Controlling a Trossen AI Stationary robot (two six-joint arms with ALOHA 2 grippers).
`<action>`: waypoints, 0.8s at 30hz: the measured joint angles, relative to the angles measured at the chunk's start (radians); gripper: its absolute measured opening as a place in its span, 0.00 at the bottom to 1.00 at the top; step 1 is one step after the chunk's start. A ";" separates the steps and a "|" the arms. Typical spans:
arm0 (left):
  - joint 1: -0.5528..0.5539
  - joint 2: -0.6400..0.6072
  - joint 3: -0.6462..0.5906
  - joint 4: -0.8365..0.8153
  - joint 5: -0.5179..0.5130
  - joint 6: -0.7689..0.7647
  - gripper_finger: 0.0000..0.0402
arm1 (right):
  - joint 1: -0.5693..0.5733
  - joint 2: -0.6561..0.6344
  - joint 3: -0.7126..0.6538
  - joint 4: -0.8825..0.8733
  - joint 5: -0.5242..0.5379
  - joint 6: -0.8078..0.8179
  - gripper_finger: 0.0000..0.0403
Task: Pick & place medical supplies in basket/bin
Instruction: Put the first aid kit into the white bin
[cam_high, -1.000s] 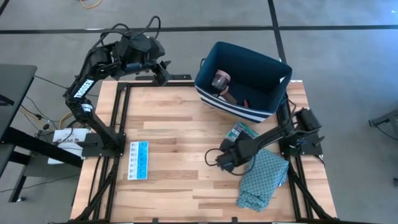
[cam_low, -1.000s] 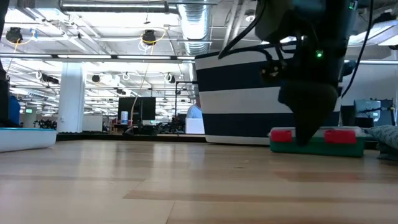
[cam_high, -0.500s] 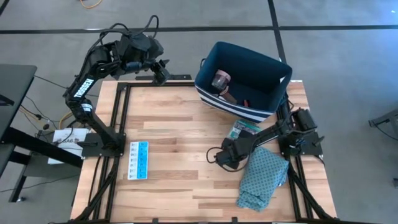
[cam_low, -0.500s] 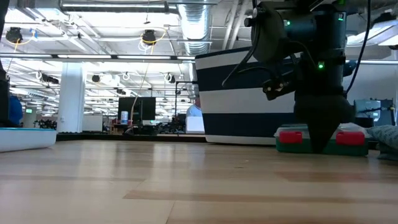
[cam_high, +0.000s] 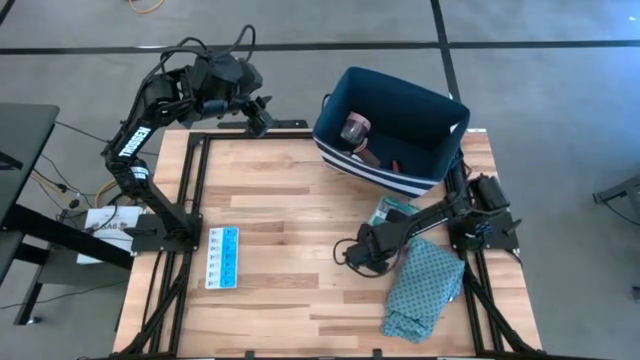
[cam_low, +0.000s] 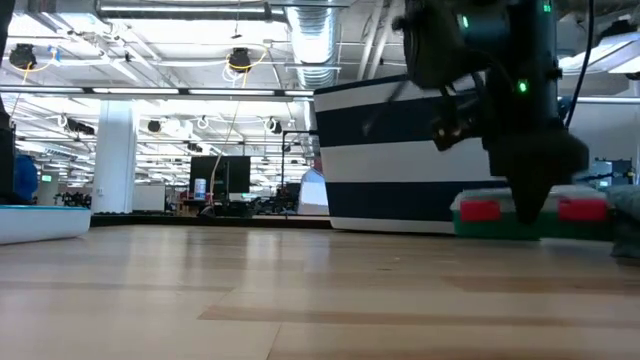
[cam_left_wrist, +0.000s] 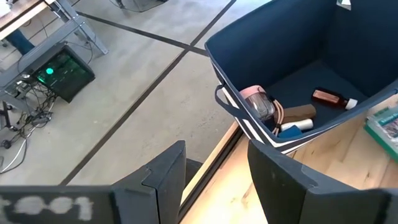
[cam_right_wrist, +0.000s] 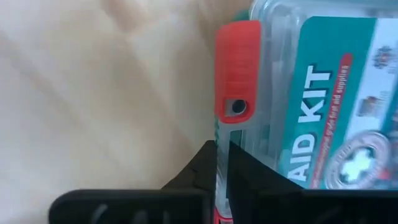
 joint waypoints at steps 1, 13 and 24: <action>0.000 0.000 0.000 -0.003 -0.004 0.000 0.41 | 0.009 0.000 0.023 -0.007 -0.004 -0.001 0.04; 0.000 0.000 0.000 -0.037 -0.006 0.016 0.41 | 0.131 -0.001 0.528 -0.158 0.171 -0.157 0.01; -0.005 0.000 0.000 -0.222 -0.117 -0.036 0.41 | 0.064 -0.093 0.904 -0.417 0.534 -0.333 0.01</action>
